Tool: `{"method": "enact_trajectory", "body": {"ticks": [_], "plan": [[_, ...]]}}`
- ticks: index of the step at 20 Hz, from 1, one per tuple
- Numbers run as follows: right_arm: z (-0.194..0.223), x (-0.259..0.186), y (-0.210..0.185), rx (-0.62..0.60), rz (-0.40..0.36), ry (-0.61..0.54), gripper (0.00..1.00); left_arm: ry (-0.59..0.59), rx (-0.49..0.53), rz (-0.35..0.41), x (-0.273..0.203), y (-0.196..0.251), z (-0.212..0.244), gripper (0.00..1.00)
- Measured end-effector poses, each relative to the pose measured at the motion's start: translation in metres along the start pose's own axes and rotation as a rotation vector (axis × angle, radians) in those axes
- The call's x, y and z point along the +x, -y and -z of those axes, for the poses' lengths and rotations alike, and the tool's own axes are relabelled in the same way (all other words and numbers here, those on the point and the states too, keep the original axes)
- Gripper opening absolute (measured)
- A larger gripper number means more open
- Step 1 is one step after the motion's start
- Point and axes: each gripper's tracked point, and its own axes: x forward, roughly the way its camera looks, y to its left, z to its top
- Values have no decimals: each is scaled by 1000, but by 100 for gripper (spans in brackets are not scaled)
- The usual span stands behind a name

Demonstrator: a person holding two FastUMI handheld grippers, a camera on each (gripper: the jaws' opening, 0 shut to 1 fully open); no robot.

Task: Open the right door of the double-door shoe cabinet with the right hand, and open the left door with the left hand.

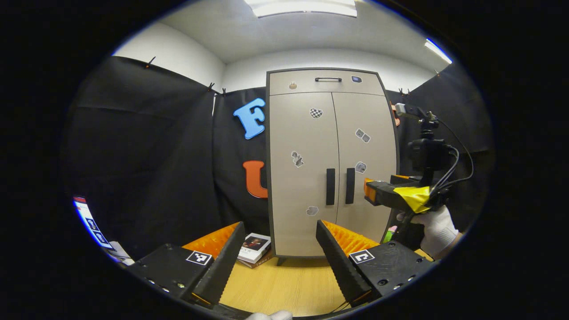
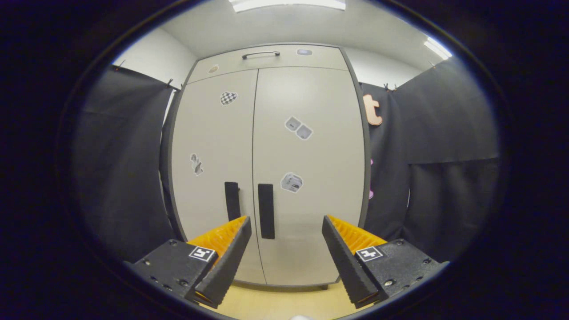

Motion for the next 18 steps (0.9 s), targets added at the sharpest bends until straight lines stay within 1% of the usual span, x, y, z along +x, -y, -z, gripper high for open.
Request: {"method": "enact_trajectory", "body": {"ticks": [4,8,12,13,14,16,17,18], "plan": [[10,57,-17,-16,-3,-19,94,-17,-15,-59,1,-12,5,96],[16,101,-19,-14,12,-41,91,-20,-18,-98,4,-16,5,96],[31,128,-21,1,3,-96,81,-13,-6,-140,8,-20,5,96],[34,129,-22,10,-3,-113,78,-13,-6,-148,9,-22,6,96],[33,133,-20,12,12,-99,74,-16,-8,-154,11,-23,7,96],[32,131,-22,4,20,-98,62,-28,-18,-162,15,-25,9,96],[32,131,-24,-3,19,-101,54,-29,-23,-164,15,-25,9,96],[32,131,-25,-4,15,-103,51,-29,-26,-167,16,-25,9,96]]}}
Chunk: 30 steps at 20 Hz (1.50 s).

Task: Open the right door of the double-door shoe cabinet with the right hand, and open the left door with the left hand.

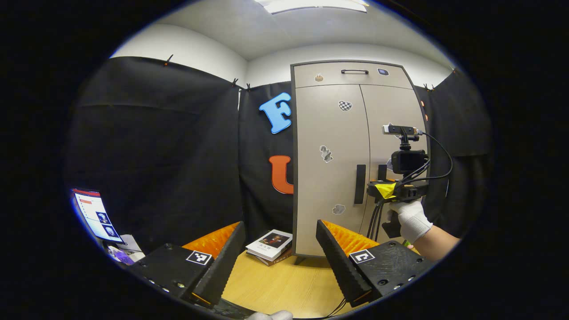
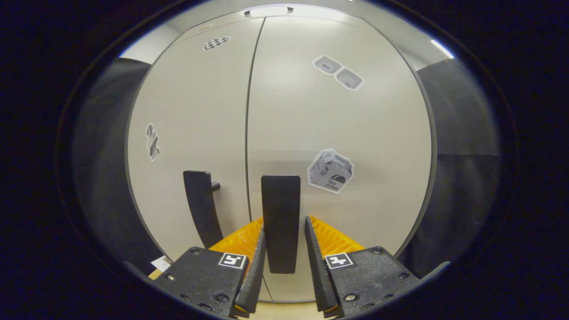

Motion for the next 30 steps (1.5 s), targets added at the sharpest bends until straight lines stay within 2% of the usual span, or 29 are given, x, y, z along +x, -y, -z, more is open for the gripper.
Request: {"method": "enact_trajectory", "body": {"ticks": [3,7,9,12,15,23,30], "plan": [[1,0,-2,-1,-4,-14,35,6,-9,-4,2,0,-2,96],[1,-1,-2,-1,-25,-29,28,15,-10,7,2,1,-3,96],[1,-4,-2,6,-63,-41,24,20,-14,24,1,3,-4,96],[5,-22,-3,0,-126,-43,21,33,-8,54,-1,5,-6,96],[9,-53,6,-18,-142,-46,19,50,-4,88,-6,8,-8,96],[13,-138,62,-13,-105,-33,17,62,-17,210,-33,24,-4,96],[17,-177,109,8,-51,-29,12,51,-23,278,-45,34,7,96]]}}
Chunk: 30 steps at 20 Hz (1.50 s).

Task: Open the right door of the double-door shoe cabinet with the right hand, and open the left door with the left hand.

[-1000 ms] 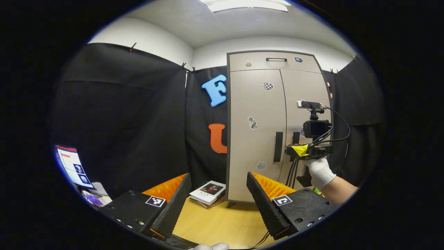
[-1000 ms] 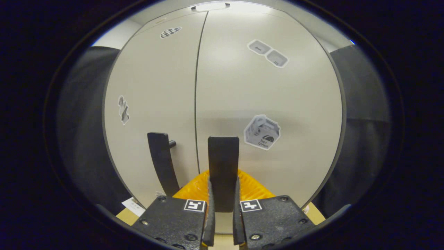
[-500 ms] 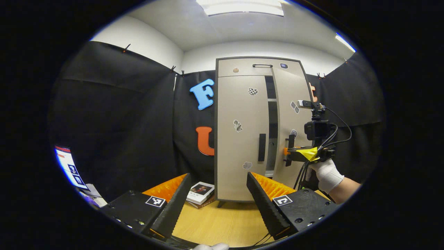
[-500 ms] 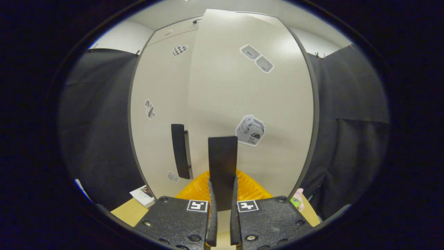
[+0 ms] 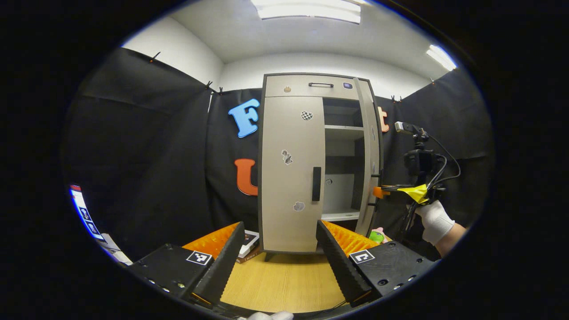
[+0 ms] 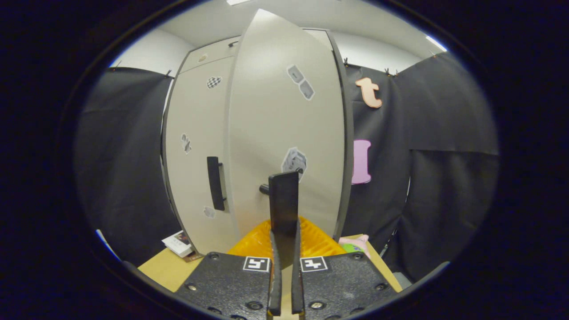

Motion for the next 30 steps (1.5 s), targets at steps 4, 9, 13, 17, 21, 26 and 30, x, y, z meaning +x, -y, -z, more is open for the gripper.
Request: {"method": "enact_trajectory", "body": {"ticks": [4,9,13,17,21,26,30], "plan": [[2,-9,16,4,29,10,10,7,7,34,4,7,-3,96],[2,-16,33,14,28,7,7,10,-2,72,14,18,-3,96],[1,-19,48,4,29,9,6,6,-5,104,24,30,-1,96],[2,-24,67,7,51,16,5,3,-2,132,34,44,-1,96],[2,-25,96,0,87,35,4,-4,1,154,45,56,1,96],[2,-25,134,18,125,33,4,-6,0,168,57,70,4,96],[1,-25,141,6,100,34,4,-19,-1,161,66,73,5,96]]}}
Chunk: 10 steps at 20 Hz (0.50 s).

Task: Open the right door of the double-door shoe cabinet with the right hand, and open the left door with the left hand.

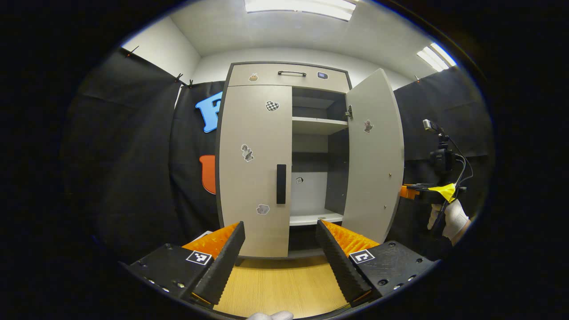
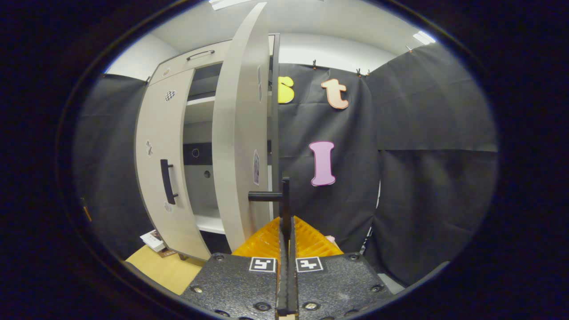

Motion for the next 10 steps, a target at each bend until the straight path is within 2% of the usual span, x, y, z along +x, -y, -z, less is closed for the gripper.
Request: {"method": "enact_trajectory", "body": {"ticks": [5,8,9,10], "plan": [[-1,-3,0,39,-21,-25,3,-11,9,-22,0,-2,4,96],[-16,-16,9,17,12,15,6,-19,12,-44,-5,-7,9,96],[-22,-22,11,-1,26,26,19,-20,12,-51,-7,-10,10,96],[-26,-31,12,-17,44,34,20,-21,14,-59,-8,-14,10,96]]}}
